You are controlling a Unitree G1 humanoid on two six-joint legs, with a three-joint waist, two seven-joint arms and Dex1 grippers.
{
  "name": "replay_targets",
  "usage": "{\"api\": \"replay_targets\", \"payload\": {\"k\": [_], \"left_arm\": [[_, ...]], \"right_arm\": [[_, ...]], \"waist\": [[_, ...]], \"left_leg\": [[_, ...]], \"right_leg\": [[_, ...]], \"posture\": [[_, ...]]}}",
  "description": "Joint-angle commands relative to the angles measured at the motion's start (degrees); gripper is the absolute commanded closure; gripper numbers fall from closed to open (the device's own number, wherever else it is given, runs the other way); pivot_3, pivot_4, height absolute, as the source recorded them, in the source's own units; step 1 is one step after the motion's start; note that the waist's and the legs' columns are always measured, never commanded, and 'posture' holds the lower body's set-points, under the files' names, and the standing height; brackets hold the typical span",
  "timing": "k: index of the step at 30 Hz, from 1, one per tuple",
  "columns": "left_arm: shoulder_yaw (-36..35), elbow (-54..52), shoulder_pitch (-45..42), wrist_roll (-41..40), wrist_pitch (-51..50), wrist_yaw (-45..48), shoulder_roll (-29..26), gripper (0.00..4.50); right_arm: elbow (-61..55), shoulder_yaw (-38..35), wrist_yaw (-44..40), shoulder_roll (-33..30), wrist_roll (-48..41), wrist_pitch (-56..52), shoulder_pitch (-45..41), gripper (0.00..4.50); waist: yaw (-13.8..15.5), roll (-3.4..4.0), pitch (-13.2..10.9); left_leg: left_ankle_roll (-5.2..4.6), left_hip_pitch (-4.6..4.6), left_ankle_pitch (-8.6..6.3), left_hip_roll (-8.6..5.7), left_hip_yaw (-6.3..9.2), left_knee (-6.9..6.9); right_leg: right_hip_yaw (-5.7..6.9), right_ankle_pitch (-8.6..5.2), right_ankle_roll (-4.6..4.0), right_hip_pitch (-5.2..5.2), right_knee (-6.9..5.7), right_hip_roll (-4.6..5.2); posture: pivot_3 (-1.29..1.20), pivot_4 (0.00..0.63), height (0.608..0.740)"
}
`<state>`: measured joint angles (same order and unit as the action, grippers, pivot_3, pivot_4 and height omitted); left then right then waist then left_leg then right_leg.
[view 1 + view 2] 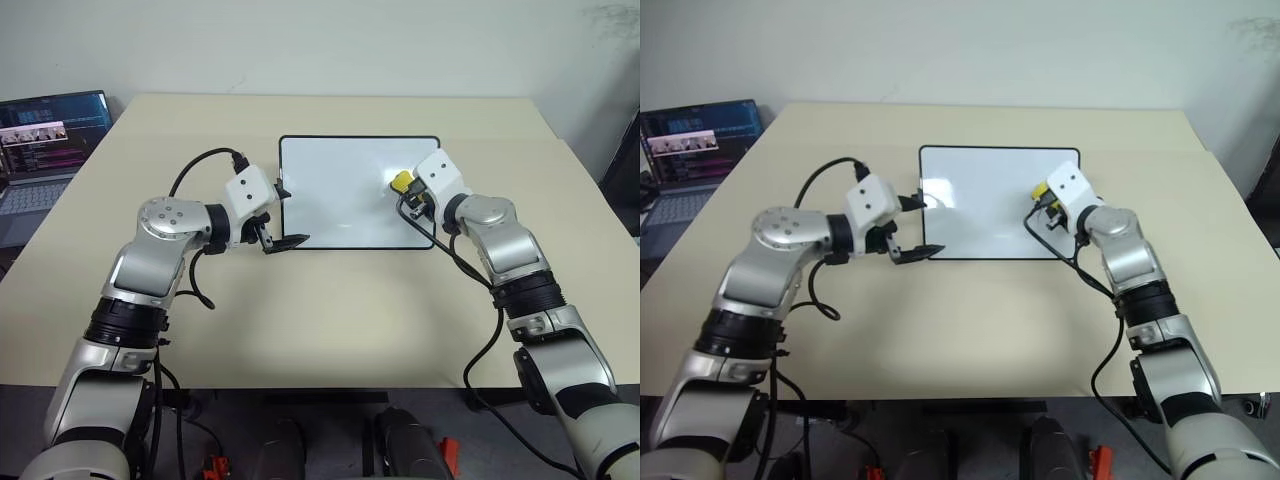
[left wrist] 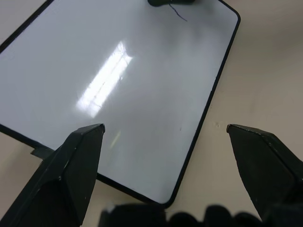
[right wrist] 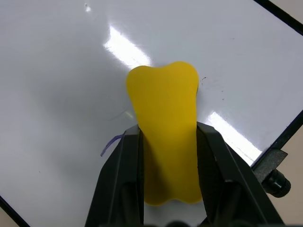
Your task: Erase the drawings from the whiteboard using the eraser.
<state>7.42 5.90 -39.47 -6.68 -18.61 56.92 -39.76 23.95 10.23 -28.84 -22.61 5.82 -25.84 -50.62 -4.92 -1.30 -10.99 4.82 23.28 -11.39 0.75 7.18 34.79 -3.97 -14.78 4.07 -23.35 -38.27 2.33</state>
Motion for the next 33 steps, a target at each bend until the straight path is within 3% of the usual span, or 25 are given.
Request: {"api": "replay_targets", "payload": {"k": [1, 9, 13, 27, 33], "left_arm": [[-2.0, -3.6, -0.4, -0.9, -0.3, -0.3, -0.8, 0.0], [-2.7, -4.3, -0.1, -1.0, -0.8, -0.3, -1.0, 0.0], [-2.6, -4.1, -0.5, -0.9, -0.7, -0.3, -0.9, 0.0], [-2.4, -3.7, -0.8, -0.8, -0.6, -0.1, -0.7, 0.0], [-2.1, -2.7, -1.2, -0.6, -0.1, 0.0, -0.5, 0.0]], "right_arm": [[1.5, 1.7, -1.8, -0.8, 1.6, -0.6, 1.0, 3.38], [-5.4, 7.6, -8.8, -2.0, 3.0, -3.0, 7.6, 3.38], [-6.2, 7.6, -8.2, -1.6, 3.5, -3.5, 8.5, 3.38], [0.2, -0.9, 7.7, 0.4, 3.8, -2.3, -0.1, 3.38], [1.3, -0.8, 11.6, 2.2, 4.3, -3.1, -0.6, 3.38]], "waist": [[0.0, 0.0, 0.0], [-0.2, -0.07, 0.1], [-0.2, -0.07, 0.1], [0.0, -0.07, 0.1], [-0.1, -0.07, 0.1]], "left_leg": [[0.0, -0.08, 0.0, 0.0, -0.01, 0.01], [0.0, -0.47, 0.01, 0.01, -0.05, 0.1], [-0.01, -0.53, 0.07, 0.01, -0.05, 0.17], [-0.08, -0.44, 0.22, 0.01, -0.02, 0.13], [-0.09, -0.43, 0.22, 0.01, -0.02, 0.09]], "right_leg": [[-0.01, 0.0, 0.0, 0.07, -0.02, 0.0], [-0.1, -0.14, 0.19, 0.23, -0.49, -0.06], [-0.14, -0.15, 0.23, 0.23, -0.63, -0.08], [-0.12, -0.05, 0.18, 0.16, -0.61, -0.1], [-0.12, -0.05, 0.17, 0.14, -0.59, -0.1]], "posture": [[0.0, 0.15, 0.74], [0.0, 0.15, 0.74], [0.0, 0.15, 0.74], [0.0, 0.15, 0.74], [0.0, 0.15, 0.74]]}}
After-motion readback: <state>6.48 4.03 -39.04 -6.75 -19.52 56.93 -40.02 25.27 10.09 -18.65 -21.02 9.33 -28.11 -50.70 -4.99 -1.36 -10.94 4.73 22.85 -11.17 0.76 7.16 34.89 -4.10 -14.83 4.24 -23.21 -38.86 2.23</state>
